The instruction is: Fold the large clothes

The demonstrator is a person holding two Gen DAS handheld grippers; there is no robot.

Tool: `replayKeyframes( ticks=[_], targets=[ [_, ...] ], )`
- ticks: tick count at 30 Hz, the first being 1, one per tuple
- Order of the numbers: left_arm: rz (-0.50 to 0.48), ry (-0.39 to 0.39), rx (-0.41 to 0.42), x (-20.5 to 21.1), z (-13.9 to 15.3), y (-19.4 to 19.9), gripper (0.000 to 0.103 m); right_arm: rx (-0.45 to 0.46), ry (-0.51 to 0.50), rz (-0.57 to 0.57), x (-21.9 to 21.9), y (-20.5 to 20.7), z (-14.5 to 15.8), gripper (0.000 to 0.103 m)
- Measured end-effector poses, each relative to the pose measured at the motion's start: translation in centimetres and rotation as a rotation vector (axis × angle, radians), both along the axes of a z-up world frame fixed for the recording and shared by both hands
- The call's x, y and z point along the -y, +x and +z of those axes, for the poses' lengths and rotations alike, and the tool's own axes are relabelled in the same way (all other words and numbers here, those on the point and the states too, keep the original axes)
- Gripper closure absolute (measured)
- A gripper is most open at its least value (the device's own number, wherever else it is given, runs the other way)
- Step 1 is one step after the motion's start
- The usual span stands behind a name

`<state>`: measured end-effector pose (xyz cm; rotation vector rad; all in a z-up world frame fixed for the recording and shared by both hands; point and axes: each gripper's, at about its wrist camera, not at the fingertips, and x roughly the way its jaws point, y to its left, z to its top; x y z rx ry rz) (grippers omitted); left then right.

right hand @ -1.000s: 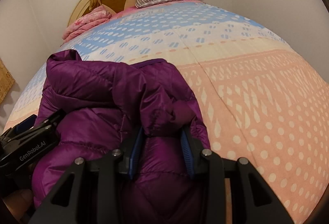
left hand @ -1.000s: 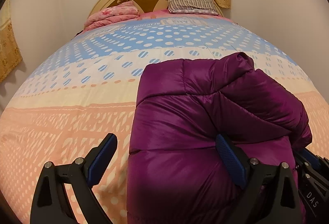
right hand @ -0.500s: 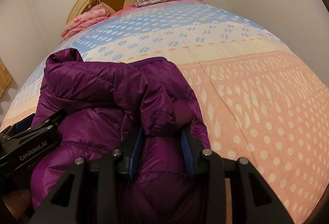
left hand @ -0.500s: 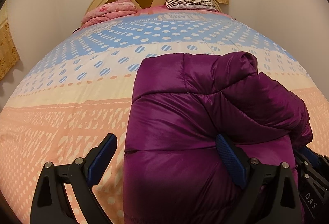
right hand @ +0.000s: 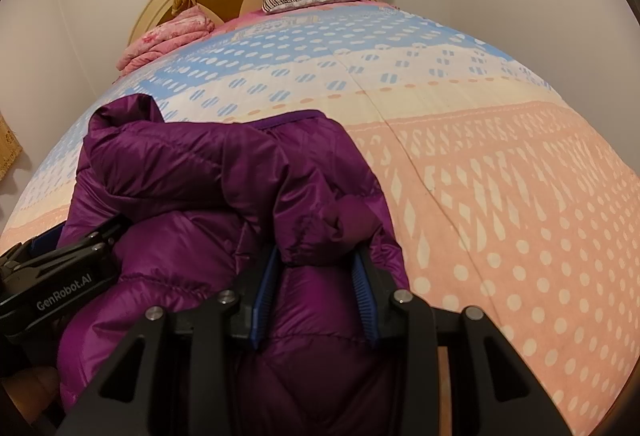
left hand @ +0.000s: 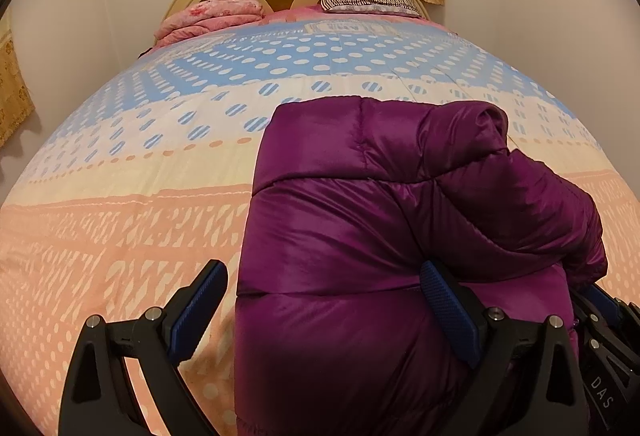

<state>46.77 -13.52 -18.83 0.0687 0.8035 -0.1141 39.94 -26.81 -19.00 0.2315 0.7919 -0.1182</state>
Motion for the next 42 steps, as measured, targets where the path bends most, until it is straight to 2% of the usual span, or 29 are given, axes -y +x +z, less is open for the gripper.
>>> replayKeyframes(
  ticks=[16, 18, 22, 23, 25, 26, 27, 29, 30, 31, 37, 38, 42],
  targets=[
    [-0.018, -0.033, -0.036, -0.4, 0.3, -0.6, 0.005, 0.013, 0.014, 0.005, 0.2, -0.1, -0.1, 0.063],
    [-0.037, -0.054, -0.048, -0.8, 0.8, -1.4, 0.005, 0.020, 0.025, 0.009, 0.5, -0.2, -0.1, 0.064],
    [-0.077, -0.149, -0.044, -2.6, 2.1, -4.3, 0.005, 0.035, 0.055, 0.027, 0.7, -0.5, 0.3, 0.062],
    [-0.103, -0.160, -0.031, -3.1, 2.4, -5.4, 0.005, 0.043, 0.068, 0.042, 1.0, -0.8, 0.7, 0.059],
    [-0.150, -0.170, -0.019, -3.7, 2.4, -6.7, 0.005, 0.107, 0.080, 0.034, 1.5, -2.2, 2.0, 0.043],
    [-0.170, -0.181, -0.023, -4.0, 2.2, -7.2, 0.005, 0.143, 0.072, 0.005, 1.9, -3.1, 2.5, 0.028],
    [-0.180, -0.194, -0.029, -4.3, 2.0, -7.4, 0.005, 0.154, 0.055, -0.023, 2.3, -3.6, 2.8, 0.025],
    [-0.196, -0.223, -0.040, -4.7, 1.5, -7.6, 0.005, 0.105, 0.048, -0.029, 3.2, -3.4, 2.4, 0.027],
    [-0.203, -0.236, -0.045, -4.7, 1.3, -7.5, 0.005, 0.068, 0.072, -0.010, 3.6, -3.0, 1.6, 0.034],
    [-0.208, -0.243, -0.045, -4.7, 1.2, -7.3, 0.005, 0.056, 0.093, 0.004, 3.9, -2.9, 1.1, 0.035],
    [-0.239, -0.286, -0.061, -4.3, 0.2, -7.1, 0.005, 0.027, 0.173, 0.064, 4.0, -2.3, -0.7, 0.039],
    [-0.243, -0.296, -0.065, -4.4, 0.0, -7.1, 0.005, 0.026, 0.191, 0.088, 3.9, -2.1, -0.8, 0.044],
    [-0.270, -0.310, -0.062, -4.1, 0.0, -7.2, 0.005, 0.030, 0.230, 0.122, 3.9, -2.0, -1.2, 0.050]
  ],
)
